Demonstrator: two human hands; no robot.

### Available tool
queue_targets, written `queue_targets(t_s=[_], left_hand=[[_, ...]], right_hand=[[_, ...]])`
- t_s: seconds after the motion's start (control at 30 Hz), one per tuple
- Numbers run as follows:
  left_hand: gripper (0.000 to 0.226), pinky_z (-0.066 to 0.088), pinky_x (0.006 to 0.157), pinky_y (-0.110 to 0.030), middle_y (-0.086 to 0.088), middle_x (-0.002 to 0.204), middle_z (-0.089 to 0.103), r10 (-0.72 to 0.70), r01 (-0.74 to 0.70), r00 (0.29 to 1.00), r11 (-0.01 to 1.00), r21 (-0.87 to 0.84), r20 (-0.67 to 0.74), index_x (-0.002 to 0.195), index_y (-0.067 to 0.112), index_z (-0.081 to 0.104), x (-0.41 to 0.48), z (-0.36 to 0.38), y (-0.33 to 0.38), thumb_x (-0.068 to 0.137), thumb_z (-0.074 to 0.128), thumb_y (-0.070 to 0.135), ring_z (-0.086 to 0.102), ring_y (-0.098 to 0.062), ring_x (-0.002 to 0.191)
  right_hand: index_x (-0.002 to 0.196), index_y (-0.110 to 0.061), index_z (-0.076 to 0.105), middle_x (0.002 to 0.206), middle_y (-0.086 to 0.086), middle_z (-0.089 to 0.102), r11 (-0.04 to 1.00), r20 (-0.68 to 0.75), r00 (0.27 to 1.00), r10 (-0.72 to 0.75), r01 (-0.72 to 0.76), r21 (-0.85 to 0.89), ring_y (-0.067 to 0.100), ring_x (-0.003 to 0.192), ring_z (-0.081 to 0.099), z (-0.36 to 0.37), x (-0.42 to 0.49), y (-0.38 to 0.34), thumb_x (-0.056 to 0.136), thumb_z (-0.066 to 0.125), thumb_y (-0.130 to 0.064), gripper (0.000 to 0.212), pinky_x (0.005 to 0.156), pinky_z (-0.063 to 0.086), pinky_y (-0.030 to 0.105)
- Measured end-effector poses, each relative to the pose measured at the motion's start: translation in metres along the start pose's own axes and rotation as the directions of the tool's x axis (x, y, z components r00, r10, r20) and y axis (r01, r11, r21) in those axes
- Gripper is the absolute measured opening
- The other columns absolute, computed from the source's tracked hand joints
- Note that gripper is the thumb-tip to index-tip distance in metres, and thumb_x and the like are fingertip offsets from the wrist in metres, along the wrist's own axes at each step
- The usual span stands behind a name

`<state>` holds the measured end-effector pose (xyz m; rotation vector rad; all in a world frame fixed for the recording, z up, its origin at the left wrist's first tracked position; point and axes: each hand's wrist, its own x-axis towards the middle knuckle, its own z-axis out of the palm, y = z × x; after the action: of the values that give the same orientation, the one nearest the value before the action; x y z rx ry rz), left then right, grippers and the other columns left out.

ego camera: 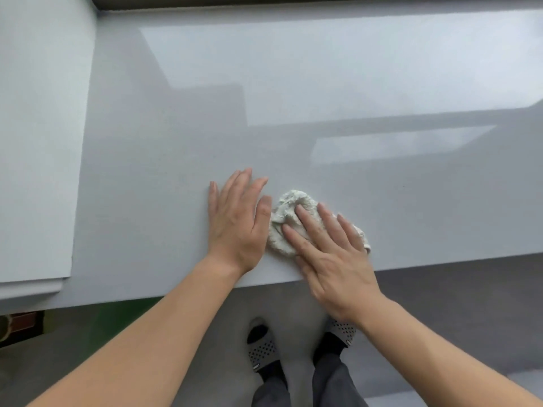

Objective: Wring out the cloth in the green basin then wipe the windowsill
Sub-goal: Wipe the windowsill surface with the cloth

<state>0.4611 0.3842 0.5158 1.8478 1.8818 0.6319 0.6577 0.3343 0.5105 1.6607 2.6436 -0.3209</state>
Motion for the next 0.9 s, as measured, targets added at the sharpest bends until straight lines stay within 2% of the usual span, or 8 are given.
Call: queue_targets(t_s=[0.07, 0.13, 0.23, 0.37, 0.47, 0.67, 0.77, 0.9], left_hand=[[0.062, -0.007, 0.122, -0.045, -0.005, 0.16, 0.031, 0.001, -0.002, 1.0, 0.998, 0.067, 0.023, 0.144, 0.022, 0.048, -0.002, 0.005, 0.002, 0.097, 0.017, 0.048, 0.017, -0.018, 0.151], [0.063, -0.007, 0.122, -0.048, -0.005, 0.163, 0.024, 0.01, -0.021, 0.998, 0.981, 0.193, 0.057, 0.148, 0.024, 0.042, -0.003, 0.009, 0.003, 0.098, 0.014, 0.051, 0.009, -0.019, 0.152], [0.062, -0.009, 0.121, -0.051, -0.005, 0.165, 0.016, -0.007, -0.025, 0.995, 0.953, 0.302, 0.104, 0.152, 0.027, 0.032, -0.003, 0.013, 0.004, 0.099, 0.013, 0.052, 0.002, -0.02, 0.153], [0.06, -0.006, 0.122, -0.052, -0.006, 0.164, 0.019, -0.003, -0.028, 0.995, 0.947, 0.319, 0.096, 0.152, 0.026, 0.034, -0.004, 0.013, 0.004, 0.099, 0.017, 0.05, 0.006, -0.022, 0.153], [0.057, -0.003, 0.122, -0.053, -0.008, 0.161, 0.027, 0.002, -0.025, 0.997, 0.954, 0.299, 0.077, 0.147, 0.025, 0.042, -0.004, 0.014, 0.005, 0.098, 0.024, 0.047, 0.013, -0.025, 0.151], [0.047, 0.01, 0.116, -0.064, -0.009, 0.133, 0.051, -0.062, 0.076, 0.995, 0.979, 0.191, -0.078, 0.12, 0.018, 0.06, 0.013, 0.012, 0.017, 0.096, 0.029, 0.044, 0.04, -0.031, 0.131], [0.052, 0.004, 0.119, -0.061, -0.008, 0.135, 0.05, -0.115, 0.132, 0.984, 0.983, 0.126, -0.137, 0.127, 0.017, 0.057, 0.041, 0.012, 0.02, 0.096, 0.026, 0.045, 0.039, -0.029, 0.133], [0.063, -0.011, 0.121, -0.05, -0.005, 0.166, 0.014, -0.192, 0.197, 0.98, 0.952, 0.232, -0.045, 0.151, 0.027, 0.034, 0.067, 0.018, 0.013, 0.097, 0.013, 0.052, 0.001, -0.021, 0.153]], right_hand=[[0.154, -0.042, 0.029, 0.166, -0.012, 0.013, 0.999, -0.004, 0.999, 0.04, -0.04, -0.008, 0.02, 0.155, 0.006, -0.007, -0.005, 0.04, 0.102, 0.035, -0.042, 0.052, 0.123, 0.006, 0.042], [0.155, -0.043, 0.025, 0.167, -0.013, 0.007, 0.961, -0.027, 0.96, 0.278, -0.278, 0.016, 0.018, 0.154, 0.002, -0.018, -0.002, 0.077, 0.101, 0.027, -0.046, 0.054, 0.123, 0.0, 0.04], [0.157, -0.042, 0.015, 0.167, -0.012, -0.004, 0.781, -0.007, 0.786, 0.618, -0.613, 0.118, 0.019, 0.153, -0.007, -0.027, 0.012, 0.077, 0.098, 0.015, -0.049, 0.059, 0.122, -0.005, 0.042], [0.158, -0.043, 0.009, 0.167, -0.01, -0.007, 0.947, 0.047, 0.948, 0.316, -0.318, 0.049, 0.022, 0.154, -0.013, -0.016, -0.005, 0.022, 0.101, 0.019, -0.048, 0.057, 0.122, -0.007, 0.044], [0.157, -0.043, 0.011, 0.168, -0.009, -0.001, 0.992, 0.074, 0.989, 0.125, -0.123, -0.034, 0.021, 0.154, -0.007, -0.019, -0.01, 0.052, 0.103, 0.017, -0.052, 0.055, 0.123, -0.001, 0.045], [0.158, -0.041, 0.006, 0.167, -0.012, -0.011, 0.787, 0.044, 0.792, 0.608, -0.61, 0.097, 0.021, 0.153, -0.016, -0.033, 0.059, 0.09, 0.104, 0.017, -0.046, 0.055, 0.122, -0.01, 0.045], [0.158, -0.041, 0.006, 0.167, -0.008, -0.01, 0.945, 0.039, 0.948, 0.317, -0.319, 0.075, 0.026, 0.153, -0.013, -0.028, 0.059, 0.052, 0.104, 0.027, -0.042, 0.058, 0.122, -0.009, 0.046], [0.158, -0.035, 0.02, 0.168, -0.002, 0.009, 0.996, 0.014, 0.997, 0.082, -0.082, -0.03, 0.031, 0.154, 0.001, -0.024, 0.056, 0.061, 0.105, 0.028, -0.042, 0.054, 0.123, -0.001, 0.051]])
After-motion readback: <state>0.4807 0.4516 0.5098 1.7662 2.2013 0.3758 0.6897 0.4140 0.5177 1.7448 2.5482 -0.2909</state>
